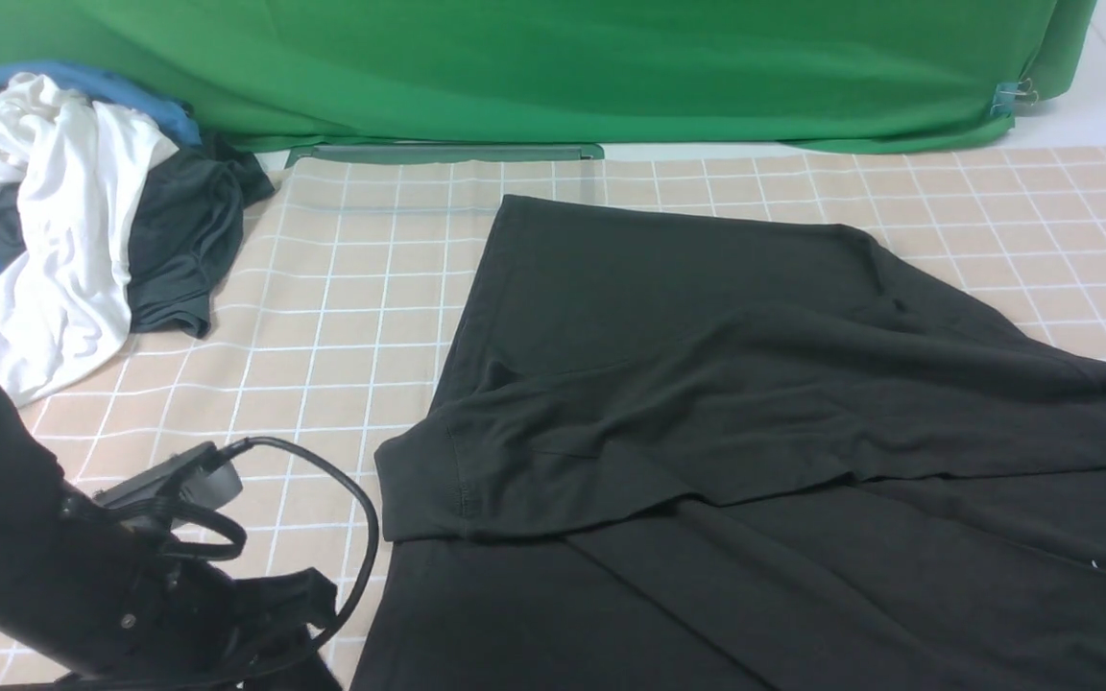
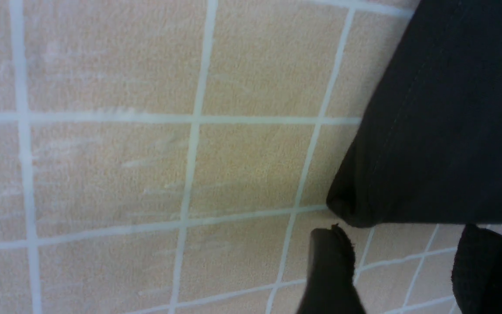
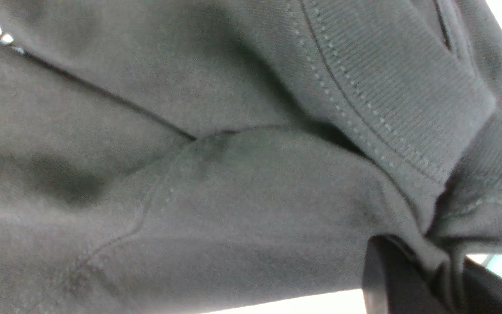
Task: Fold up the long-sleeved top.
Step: Use both arms simultaneously to clamp the lower edge of the clothing fabric
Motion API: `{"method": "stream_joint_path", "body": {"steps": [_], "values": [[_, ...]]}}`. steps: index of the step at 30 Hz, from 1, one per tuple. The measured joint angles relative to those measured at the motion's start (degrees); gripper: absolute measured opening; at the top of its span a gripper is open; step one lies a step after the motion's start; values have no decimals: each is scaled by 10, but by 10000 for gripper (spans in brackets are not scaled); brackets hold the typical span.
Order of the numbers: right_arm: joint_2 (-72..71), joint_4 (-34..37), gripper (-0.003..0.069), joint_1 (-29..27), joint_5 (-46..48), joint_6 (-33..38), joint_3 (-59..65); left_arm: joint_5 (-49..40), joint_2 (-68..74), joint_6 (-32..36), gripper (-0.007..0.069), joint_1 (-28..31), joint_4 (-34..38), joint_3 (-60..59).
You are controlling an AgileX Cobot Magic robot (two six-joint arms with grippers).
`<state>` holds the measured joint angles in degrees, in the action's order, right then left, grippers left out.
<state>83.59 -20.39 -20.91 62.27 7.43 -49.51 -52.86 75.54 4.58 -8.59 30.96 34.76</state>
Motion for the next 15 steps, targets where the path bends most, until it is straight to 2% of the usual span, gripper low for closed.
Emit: {"method": "stream_joint_path", "body": {"steps": [1,3,5,10,15], "values": [[0,0,76,0,0,-1,0,1,1,0,391,-2,0,0],[0,0,76,0,-2,-6,0,9,11,3,450,-29,2,0],[0,0,76,0,-2,-8,0,30,32,3,471,-72,2,0],[0,2,76,0,-3,-10,0,68,90,-34,465,-156,-33,13],[0,5,76,0,-3,-10,0,53,119,-106,431,-184,-124,52]]}}
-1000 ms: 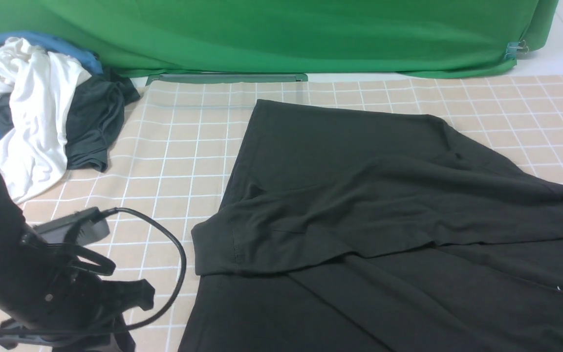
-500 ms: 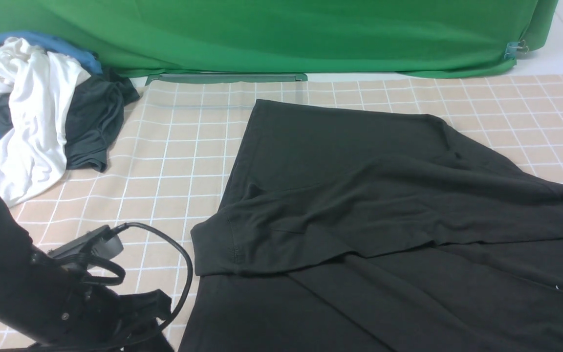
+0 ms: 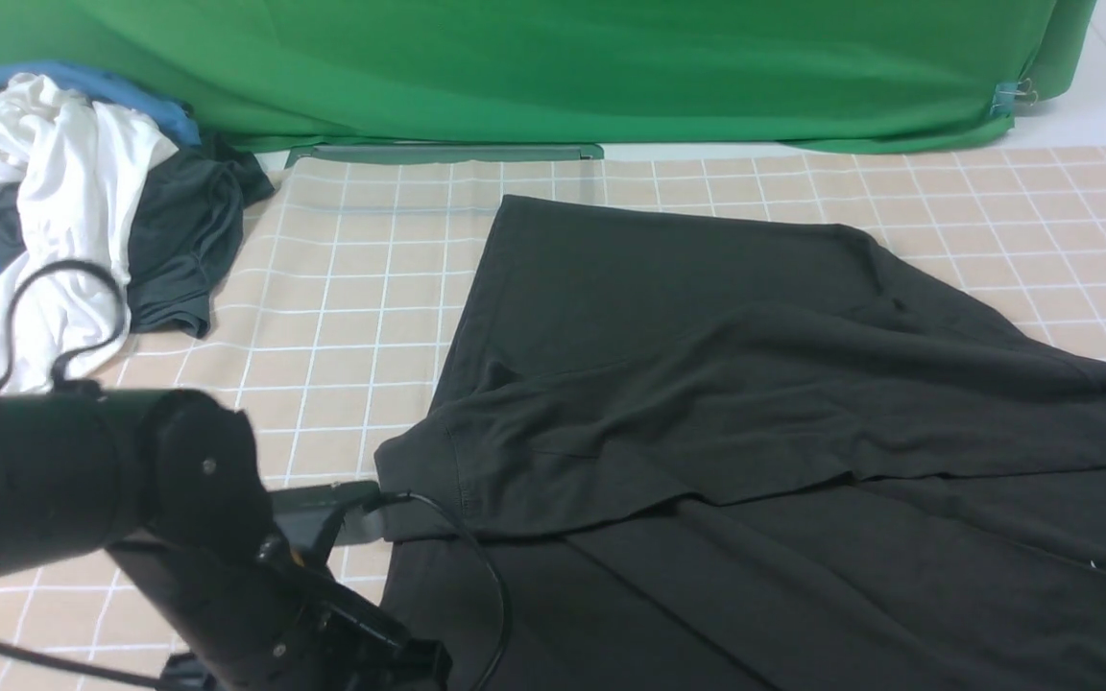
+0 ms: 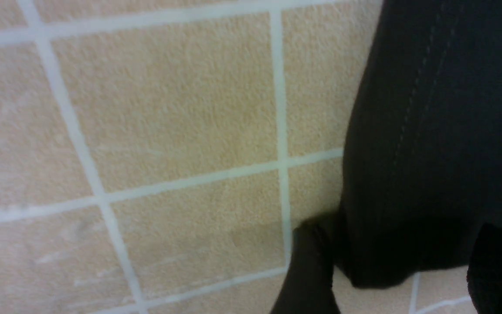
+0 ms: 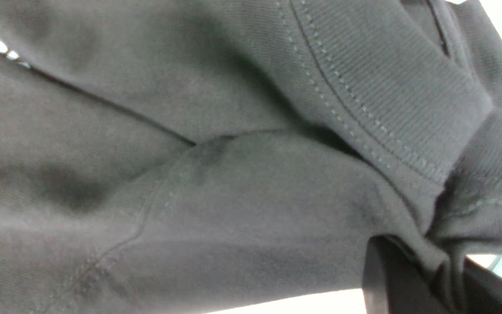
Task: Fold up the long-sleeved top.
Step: Use both arms simultaneously to clamp the lower edge of the clothing fabric
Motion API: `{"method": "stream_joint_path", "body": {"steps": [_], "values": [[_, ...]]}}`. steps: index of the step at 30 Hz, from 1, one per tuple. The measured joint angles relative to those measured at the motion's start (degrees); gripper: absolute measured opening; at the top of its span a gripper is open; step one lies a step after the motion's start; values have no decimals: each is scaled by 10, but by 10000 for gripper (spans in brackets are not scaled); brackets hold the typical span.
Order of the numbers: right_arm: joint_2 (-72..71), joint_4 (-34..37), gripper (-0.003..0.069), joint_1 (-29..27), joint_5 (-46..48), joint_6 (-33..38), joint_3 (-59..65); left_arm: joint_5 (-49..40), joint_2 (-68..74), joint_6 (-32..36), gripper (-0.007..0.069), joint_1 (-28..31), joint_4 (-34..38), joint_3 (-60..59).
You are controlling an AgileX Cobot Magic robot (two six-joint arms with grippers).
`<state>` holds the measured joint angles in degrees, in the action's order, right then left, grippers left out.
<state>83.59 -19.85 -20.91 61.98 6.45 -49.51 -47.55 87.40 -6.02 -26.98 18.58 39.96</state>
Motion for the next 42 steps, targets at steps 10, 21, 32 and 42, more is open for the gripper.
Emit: {"method": "stream_joint_path", "body": {"steps": [10,21,32,42], "values": [[0,1,76,0,-3,-1,0,-25,14,-16,325,-5,-8,13],[0,2,76,0,-14,-9,0,-18,33,-10,316,-5,-2,11],[0,2,76,0,-15,-11,1,-30,44,-10,108,-5,-12,16],[0,-4,76,0,0,-13,1,-78,-31,16,16,23,-3,20]]}}
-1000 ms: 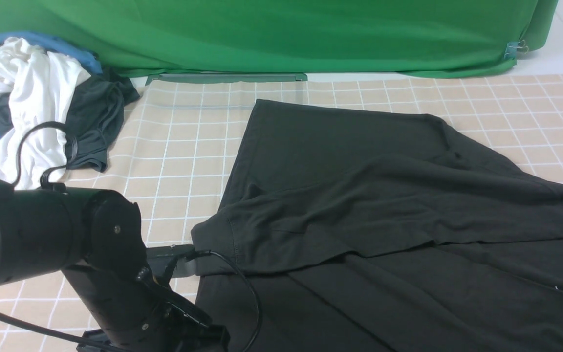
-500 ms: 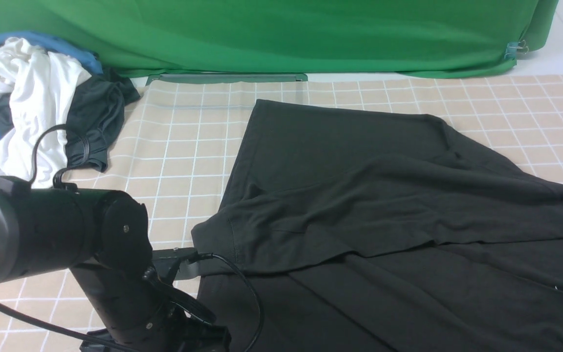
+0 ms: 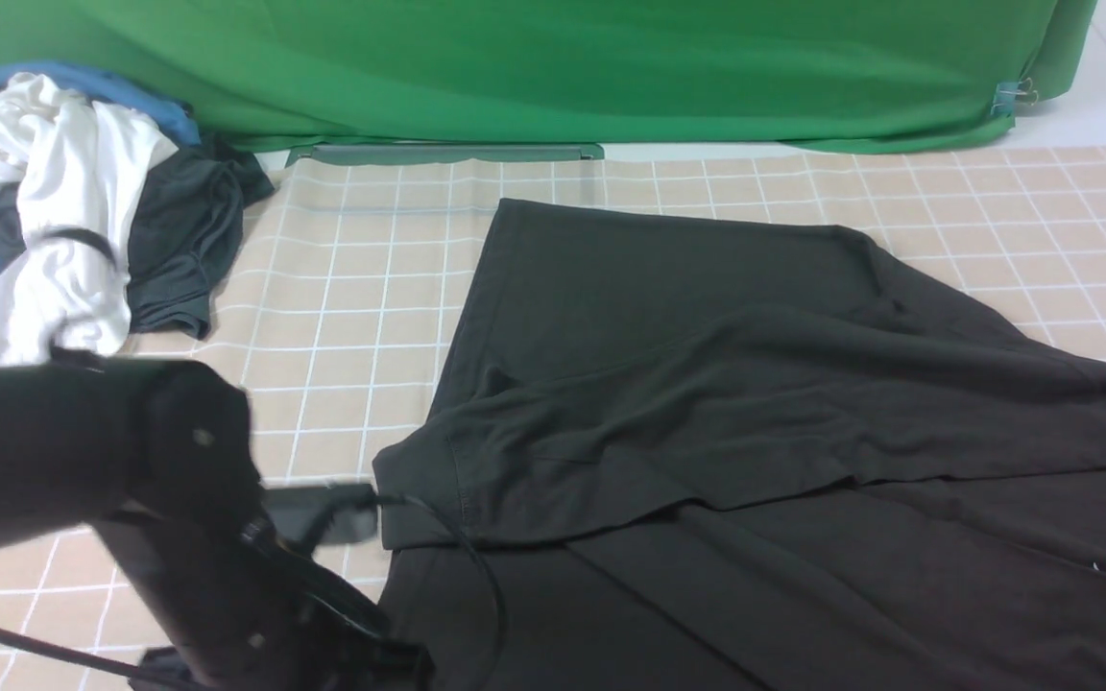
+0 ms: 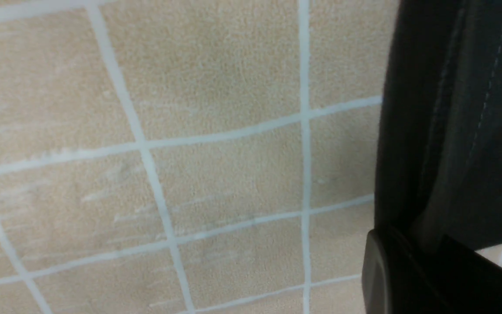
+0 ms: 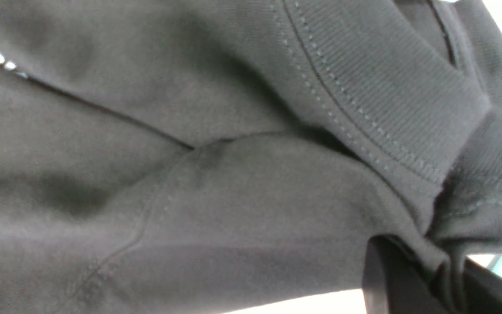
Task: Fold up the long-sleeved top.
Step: Use both arms simultaneously to clamp the lower edge of the clothing fabric
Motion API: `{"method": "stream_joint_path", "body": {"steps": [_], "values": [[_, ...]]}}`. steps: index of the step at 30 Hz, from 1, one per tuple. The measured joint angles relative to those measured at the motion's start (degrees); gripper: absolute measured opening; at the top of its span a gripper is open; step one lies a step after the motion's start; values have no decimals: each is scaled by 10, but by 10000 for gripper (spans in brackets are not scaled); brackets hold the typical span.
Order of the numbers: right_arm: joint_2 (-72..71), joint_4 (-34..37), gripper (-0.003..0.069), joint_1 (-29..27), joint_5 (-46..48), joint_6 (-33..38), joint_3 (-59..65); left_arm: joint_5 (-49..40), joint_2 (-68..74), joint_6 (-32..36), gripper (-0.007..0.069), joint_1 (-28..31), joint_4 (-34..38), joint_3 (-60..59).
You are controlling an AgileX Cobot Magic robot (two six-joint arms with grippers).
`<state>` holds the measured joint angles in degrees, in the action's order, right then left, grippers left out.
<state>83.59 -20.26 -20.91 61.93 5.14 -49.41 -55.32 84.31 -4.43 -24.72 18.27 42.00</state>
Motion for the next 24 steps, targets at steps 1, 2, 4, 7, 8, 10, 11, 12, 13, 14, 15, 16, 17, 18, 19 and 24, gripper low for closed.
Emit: {"method": "stream_joint_path", "body": {"steps": [1,2,4,7,8,10,11,12,13,14,15,16,17,18,19,24], "values": [[0,-1,76,0,-3,0,0,-7,-12,0,16,10,0,7],[0,-1,76,0,-6,-1,0,-11,-18,-1,16,17,0,13],[0,-1,76,0,-14,-11,0,-21,-30,-3,16,41,1,34],[0,-1,76,0,-22,-17,0,-25,-32,-3,16,73,0,61],[0,-2,76,0,-26,-19,0,-25,-32,-3,16,83,-2,69],[0,-2,76,0,-30,-31,-1,-26,-32,-3,16,97,-5,88],[2,-2,76,0,-31,-35,-2,-27,-32,-3,16,99,-5,93],[5,-2,76,0,-32,-44,-6,-27,-32,-3,16,100,-5,103],[7,-2,76,0,-33,-51,-12,-27,-32,-3,16,100,-3,112],[10,-2,76,0,-35,-57,-17,-30,-32,-2,16,100,1,121],[10,-2,76,0,-36,-61,-20,-32,-32,-2,16,100,5,126],[11,-2,76,0,-37,-63,-24,-37,-32,0,16,100,11,129],[11,-2,76,0,-38,-63,-25,-41,-32,0,16,100,13,129],[11,-1,76,0,-38,-66,-26,-47,-32,0,16,100,13,129],[11,-1,76,0,-39,-67,-26,-56,-32,0,16,100,13,126],[11,-1,76,0,-41,-73,-27,-77,-33,4,27,94,26,56]]}}
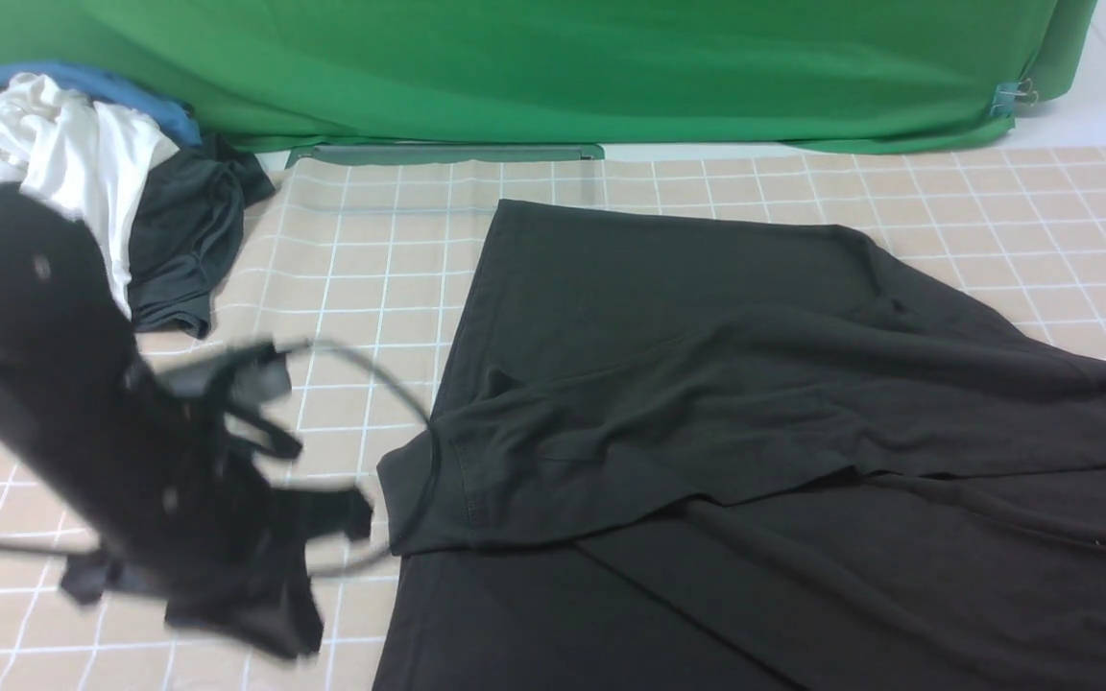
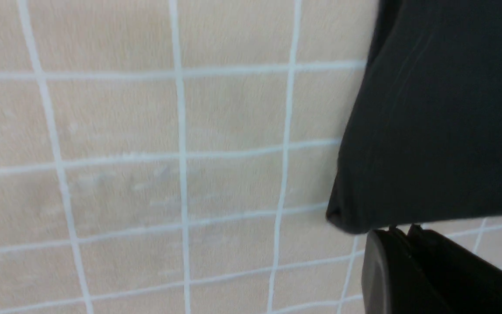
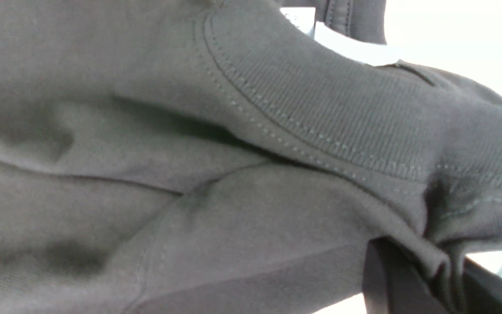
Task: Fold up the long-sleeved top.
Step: Use both arms simultaneously to clamp the lower edge of the clothing fabric
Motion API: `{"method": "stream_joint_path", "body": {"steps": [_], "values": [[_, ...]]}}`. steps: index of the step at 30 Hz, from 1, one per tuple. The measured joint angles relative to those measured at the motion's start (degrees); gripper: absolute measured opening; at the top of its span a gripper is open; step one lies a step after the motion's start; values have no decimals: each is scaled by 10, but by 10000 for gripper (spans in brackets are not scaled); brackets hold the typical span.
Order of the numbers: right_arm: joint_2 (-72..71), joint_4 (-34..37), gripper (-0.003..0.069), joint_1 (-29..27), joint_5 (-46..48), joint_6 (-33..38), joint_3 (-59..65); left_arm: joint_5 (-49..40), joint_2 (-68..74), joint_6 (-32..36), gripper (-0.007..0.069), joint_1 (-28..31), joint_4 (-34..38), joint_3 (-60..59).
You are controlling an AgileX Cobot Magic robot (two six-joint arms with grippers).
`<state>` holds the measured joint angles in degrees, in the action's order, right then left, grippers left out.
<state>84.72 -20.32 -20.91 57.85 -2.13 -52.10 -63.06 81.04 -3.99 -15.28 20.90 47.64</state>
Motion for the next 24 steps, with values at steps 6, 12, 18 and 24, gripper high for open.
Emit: {"method": "stream_joint_path", "body": {"steps": [6,12,18,24], "values": [[0,6,76,0,-5,-1,-1,83,0,4,173,-76,24,-83],[0,12,76,0,-7,-1,-1,138,-1,-26,365,-121,11,-104],[0,20,76,0,-13,-1,-1,224,2,-38,442,-121,33,-142],[0,24,76,0,-15,-1,-1,246,30,-18,429,-121,77,-144]]}}
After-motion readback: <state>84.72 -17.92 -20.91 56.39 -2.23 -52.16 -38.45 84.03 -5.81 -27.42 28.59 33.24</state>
